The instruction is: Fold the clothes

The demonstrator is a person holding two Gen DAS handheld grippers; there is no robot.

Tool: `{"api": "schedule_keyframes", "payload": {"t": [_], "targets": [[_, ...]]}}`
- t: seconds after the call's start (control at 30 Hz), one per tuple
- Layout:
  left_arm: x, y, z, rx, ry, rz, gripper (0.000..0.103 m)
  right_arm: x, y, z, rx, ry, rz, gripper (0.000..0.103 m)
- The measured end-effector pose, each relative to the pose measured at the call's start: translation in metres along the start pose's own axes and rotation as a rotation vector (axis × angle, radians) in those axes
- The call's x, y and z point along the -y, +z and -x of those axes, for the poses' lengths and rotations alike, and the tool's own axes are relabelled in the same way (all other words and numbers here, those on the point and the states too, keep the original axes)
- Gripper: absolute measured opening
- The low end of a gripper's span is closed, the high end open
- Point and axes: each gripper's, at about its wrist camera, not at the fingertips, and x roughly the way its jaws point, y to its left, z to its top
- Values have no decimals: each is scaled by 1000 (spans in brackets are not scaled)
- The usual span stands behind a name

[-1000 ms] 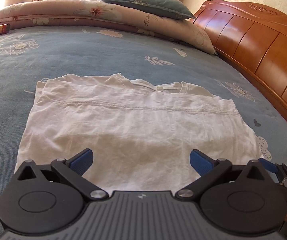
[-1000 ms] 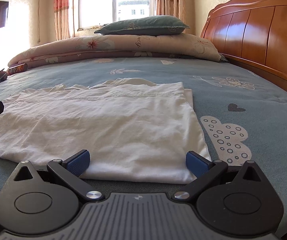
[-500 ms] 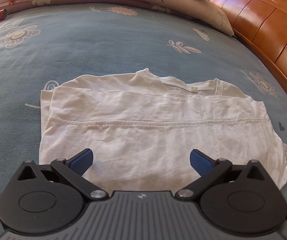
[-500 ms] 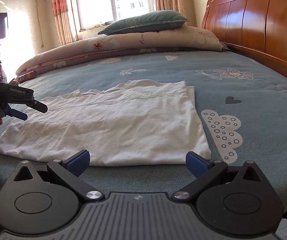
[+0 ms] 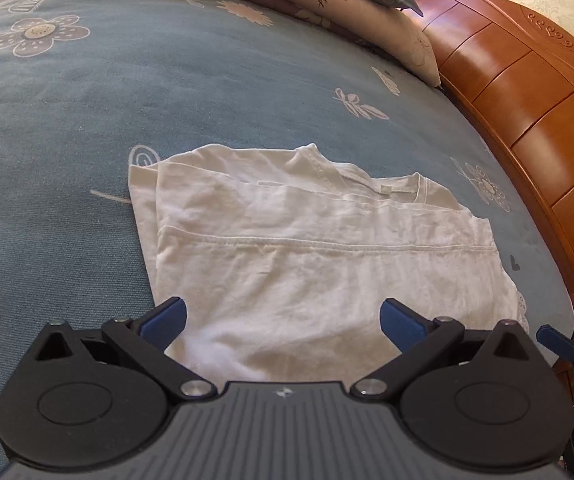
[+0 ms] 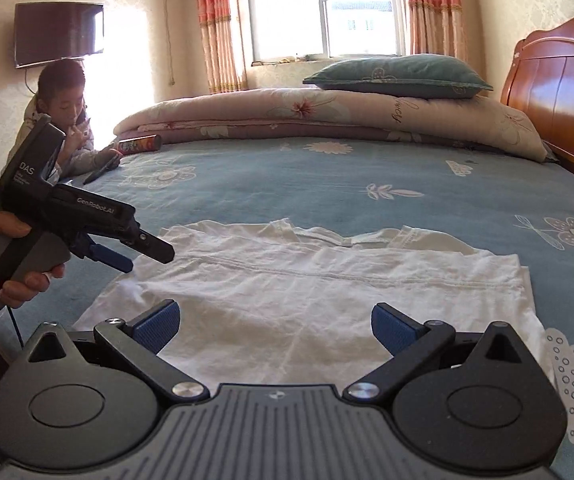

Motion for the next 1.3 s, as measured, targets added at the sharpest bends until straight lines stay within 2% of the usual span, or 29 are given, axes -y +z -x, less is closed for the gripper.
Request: {"api": "schedule_keyframes", "payload": {"t": [0.1,0.2,0.37,0.5,0.6,0.67,0.8,0.93,1.03,1.17,1.23,1.3], "targets": [[-5,-3,-8,-30,-15,0,102,-28,10,-24,-22,108,49,103],[-10,-7,-13,-35,-28,-12,102,-67,10,-53,-39,157,157,103],[-15,-7,-7,-23,-61,12,102,-102,-3,-92,-48,67,295,103],[-12,-8,-6,-24,-47,-9,102,-109,-8,-108,-38,31,272,103],[-10,-9,-6,-24,-38,-22,102,-116,-12,-118,-59,42,248,103],[-10,-10,-5,-22,-40,-22,102,-123,-19,-123,-87,42,278,103],[-11,-10,-3,-14,-45,-14,102,-129,-32,-117,-104,60,293,103],[-10,-11,0,-4,-44,-14,102,-121,-32,-98,-94,88,235,103],[-8,-12,5,13,-48,-19,102,-120,-34,-79,-51,65,248,103],[-7,-12,11,32,-90,-20,102,-119,-38,-64,-30,33,306,103],[-8,-13,10,30,-87,-16,102,-114,-41,-58,-37,23,299,103],[-9,-12,10,26,-73,-11,102,-111,-40,-55,-43,52,259,103]]}}
